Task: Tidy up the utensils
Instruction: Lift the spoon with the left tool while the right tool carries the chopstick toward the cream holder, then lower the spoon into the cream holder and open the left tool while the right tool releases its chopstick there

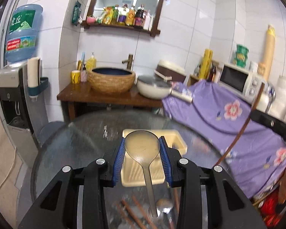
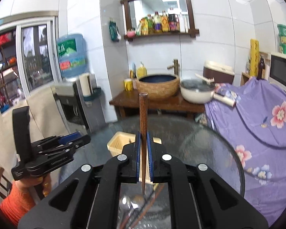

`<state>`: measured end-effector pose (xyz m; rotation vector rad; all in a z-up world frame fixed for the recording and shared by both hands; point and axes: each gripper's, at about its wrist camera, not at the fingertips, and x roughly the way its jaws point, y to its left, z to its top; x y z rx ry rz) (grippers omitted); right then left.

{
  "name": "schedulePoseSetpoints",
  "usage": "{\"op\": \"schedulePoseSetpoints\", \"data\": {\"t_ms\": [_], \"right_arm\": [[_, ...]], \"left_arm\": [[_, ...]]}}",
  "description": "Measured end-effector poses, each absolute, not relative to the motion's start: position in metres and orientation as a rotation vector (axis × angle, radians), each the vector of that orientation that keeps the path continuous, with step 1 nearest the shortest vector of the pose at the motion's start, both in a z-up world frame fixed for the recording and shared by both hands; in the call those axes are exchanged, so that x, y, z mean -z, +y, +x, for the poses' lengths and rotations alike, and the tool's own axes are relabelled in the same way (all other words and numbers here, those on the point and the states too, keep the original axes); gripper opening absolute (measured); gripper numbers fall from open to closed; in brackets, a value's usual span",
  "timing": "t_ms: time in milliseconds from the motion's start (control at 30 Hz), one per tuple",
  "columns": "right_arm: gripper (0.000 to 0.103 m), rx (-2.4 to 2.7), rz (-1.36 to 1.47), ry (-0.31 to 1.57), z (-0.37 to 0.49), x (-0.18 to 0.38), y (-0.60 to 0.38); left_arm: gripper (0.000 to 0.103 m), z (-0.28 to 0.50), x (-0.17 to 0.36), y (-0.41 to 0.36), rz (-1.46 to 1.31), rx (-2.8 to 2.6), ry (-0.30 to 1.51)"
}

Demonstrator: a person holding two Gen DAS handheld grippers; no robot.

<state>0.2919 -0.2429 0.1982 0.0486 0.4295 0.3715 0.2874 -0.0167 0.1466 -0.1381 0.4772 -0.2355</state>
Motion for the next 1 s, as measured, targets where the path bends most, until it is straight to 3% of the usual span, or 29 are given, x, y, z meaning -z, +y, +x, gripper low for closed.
{"op": "schedulePoseSetpoints", "data": {"t_ms": [233, 400, 1000], "right_arm": [[0.007, -0.343, 0.075, 0.314, 0.322, -0.254, -0.233], [0.008, -0.289, 0.068, 0.293, 0.351, -0.257, -0.224], [0.008, -0.260, 0.075, 0.423, 0.400, -0.145, -0.205]], "left_arm": [[0.035, 0.333, -0.196, -0.027, -0.155, 0.183, 0.369], [0.035, 0.362, -0.200, -0.039, -0.124, 0.144, 0.341], [0.035, 0.385, -0.116, -0.041, -0.103, 0.087, 0.391]]}}
